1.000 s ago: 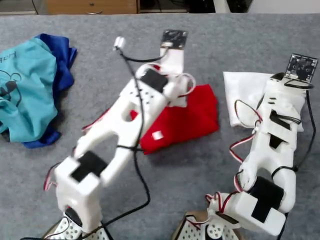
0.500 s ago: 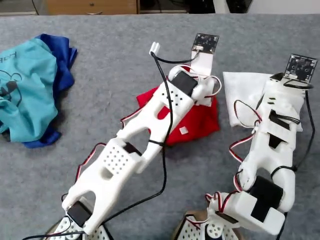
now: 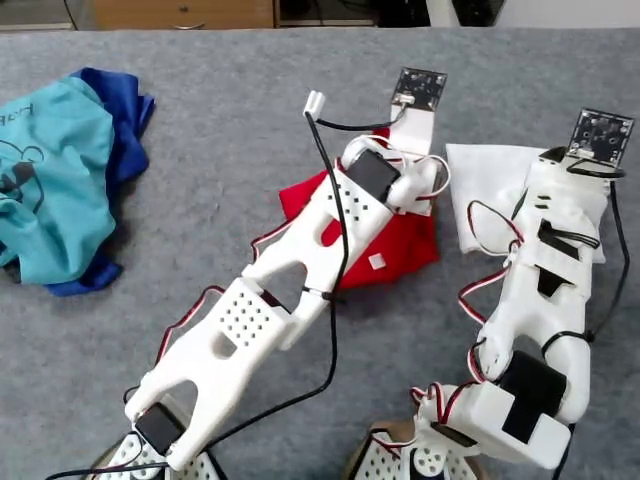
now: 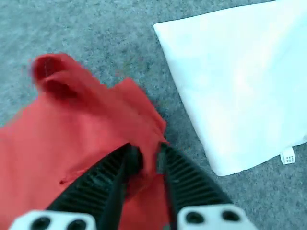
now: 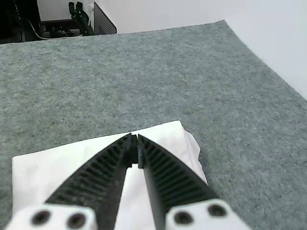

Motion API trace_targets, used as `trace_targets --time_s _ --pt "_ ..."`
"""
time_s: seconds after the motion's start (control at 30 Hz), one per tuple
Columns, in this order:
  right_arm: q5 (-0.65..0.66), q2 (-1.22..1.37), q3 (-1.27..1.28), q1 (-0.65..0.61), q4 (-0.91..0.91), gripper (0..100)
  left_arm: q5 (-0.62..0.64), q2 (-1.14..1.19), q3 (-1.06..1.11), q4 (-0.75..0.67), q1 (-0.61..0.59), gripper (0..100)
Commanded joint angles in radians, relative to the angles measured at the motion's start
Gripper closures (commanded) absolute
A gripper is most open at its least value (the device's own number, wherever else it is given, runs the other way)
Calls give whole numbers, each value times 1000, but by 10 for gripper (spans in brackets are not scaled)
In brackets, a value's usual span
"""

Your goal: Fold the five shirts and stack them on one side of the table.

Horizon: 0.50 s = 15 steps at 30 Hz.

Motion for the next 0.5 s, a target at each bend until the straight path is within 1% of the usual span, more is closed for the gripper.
trace_targets --time_s 0.0,0.1,0.17,0.23,0.3,0.37,0.4,0.47 --pt "0 -5 -47 7 -21 995 20 -21 -54 37 0 835" --pt "0 -5 -47 7 -21 995 71 -30 -89 100 -20 818" --pt "0 -7 -45 7 -18 995 78 -53 -173 169 -48 821" --pt "0 -15 -54 7 32 995 74 -79 -236 212 -95 822" --pt "17 -54 -81 -7 149 995 75 -133 -219 221 -161 850" --pt "86 -107 -128 -59 324 995 72 -183 -209 261 -258 944" --pt "129 -134 -163 -113 411 995 72 -191 -204 285 -304 991" --pt "235 -170 -252 -229 586 995 75 -174 -164 328 -381 965"
